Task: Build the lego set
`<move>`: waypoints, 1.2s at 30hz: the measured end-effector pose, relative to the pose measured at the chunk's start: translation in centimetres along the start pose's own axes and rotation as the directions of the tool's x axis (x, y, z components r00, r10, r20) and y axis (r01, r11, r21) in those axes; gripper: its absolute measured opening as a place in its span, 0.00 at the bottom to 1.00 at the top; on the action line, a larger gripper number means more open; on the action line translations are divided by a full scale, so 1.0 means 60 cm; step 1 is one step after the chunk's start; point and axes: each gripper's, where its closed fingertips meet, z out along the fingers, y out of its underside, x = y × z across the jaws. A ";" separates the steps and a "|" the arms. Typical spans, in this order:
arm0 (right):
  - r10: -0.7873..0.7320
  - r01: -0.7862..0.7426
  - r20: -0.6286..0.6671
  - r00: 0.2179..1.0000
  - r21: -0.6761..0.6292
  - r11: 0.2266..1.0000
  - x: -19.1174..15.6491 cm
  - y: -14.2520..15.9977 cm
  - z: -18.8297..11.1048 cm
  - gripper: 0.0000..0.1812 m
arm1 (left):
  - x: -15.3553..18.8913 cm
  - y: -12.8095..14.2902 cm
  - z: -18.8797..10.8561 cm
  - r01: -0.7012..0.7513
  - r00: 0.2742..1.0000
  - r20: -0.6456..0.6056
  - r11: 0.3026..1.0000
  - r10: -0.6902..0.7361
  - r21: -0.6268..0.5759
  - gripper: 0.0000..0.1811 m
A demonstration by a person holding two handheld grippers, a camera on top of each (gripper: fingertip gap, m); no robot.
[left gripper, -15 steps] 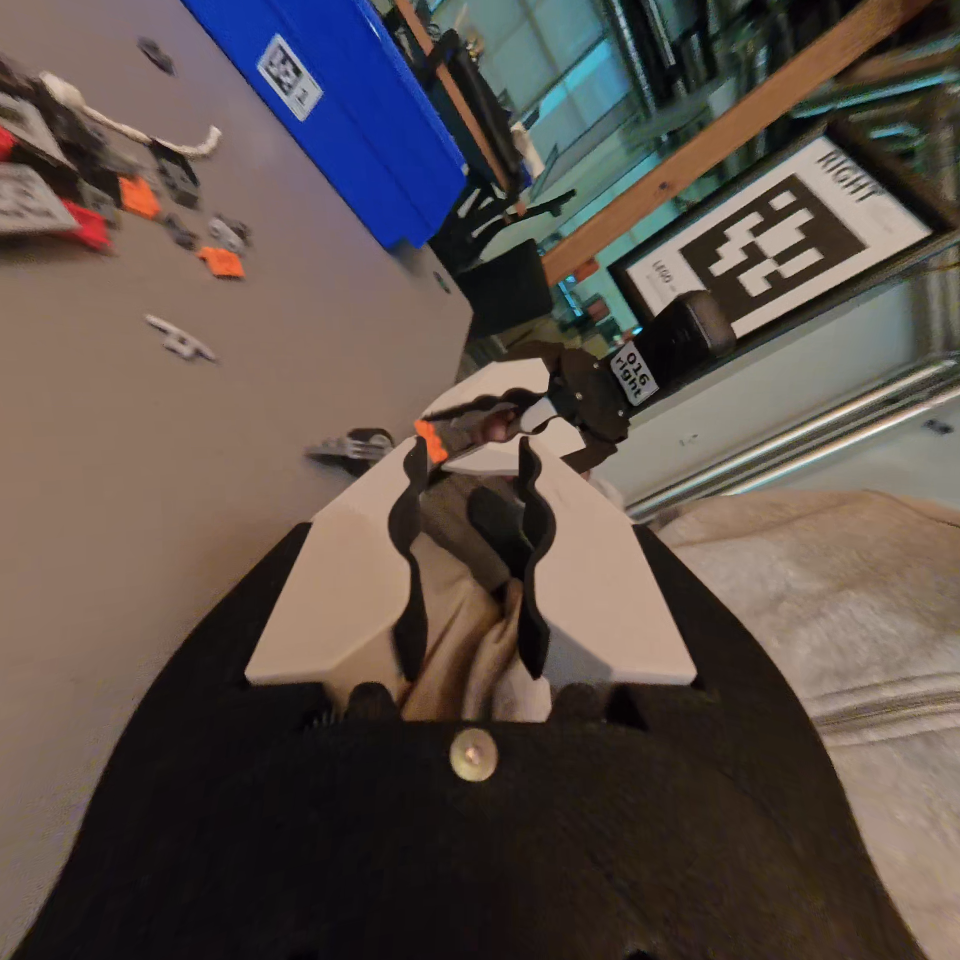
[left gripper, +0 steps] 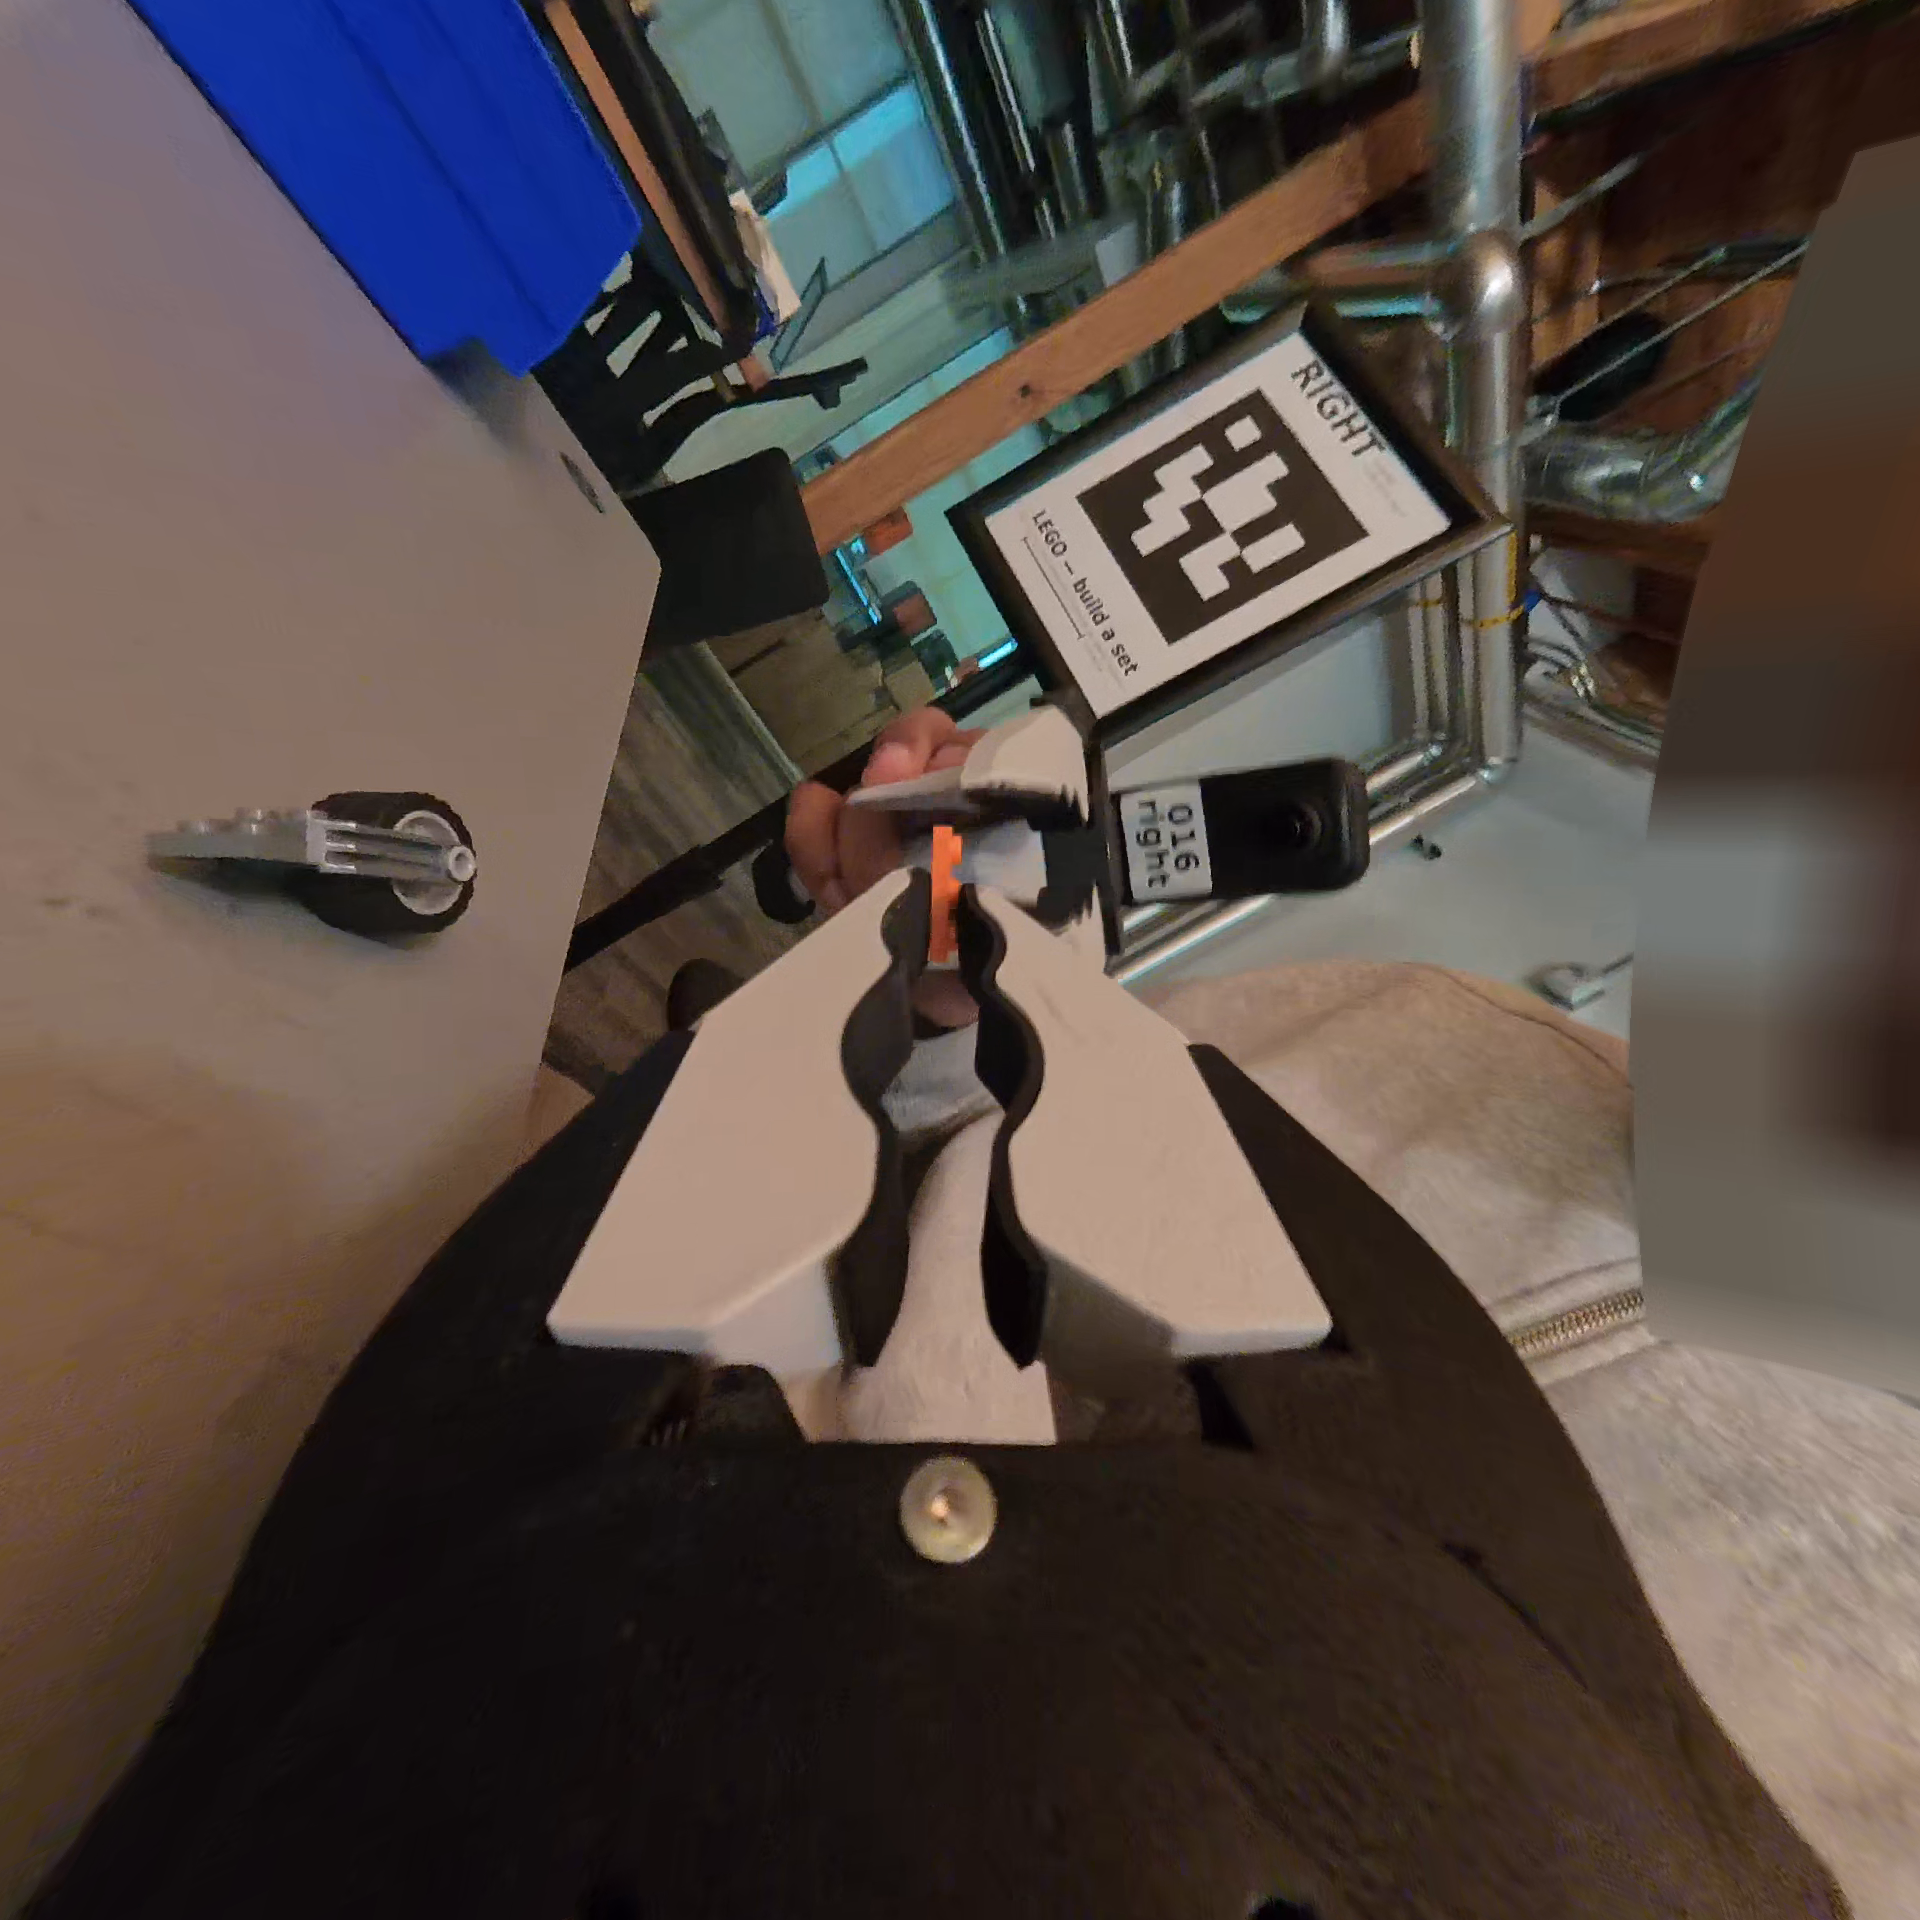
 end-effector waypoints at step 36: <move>0.661 -0.697 0.402 0.634 -0.073 0.713 -0.028 0.046 -0.012 0.01 | -0.035 0.048 0.006 -0.294 0.933 0.125 0.915 0.338 -0.276 0.03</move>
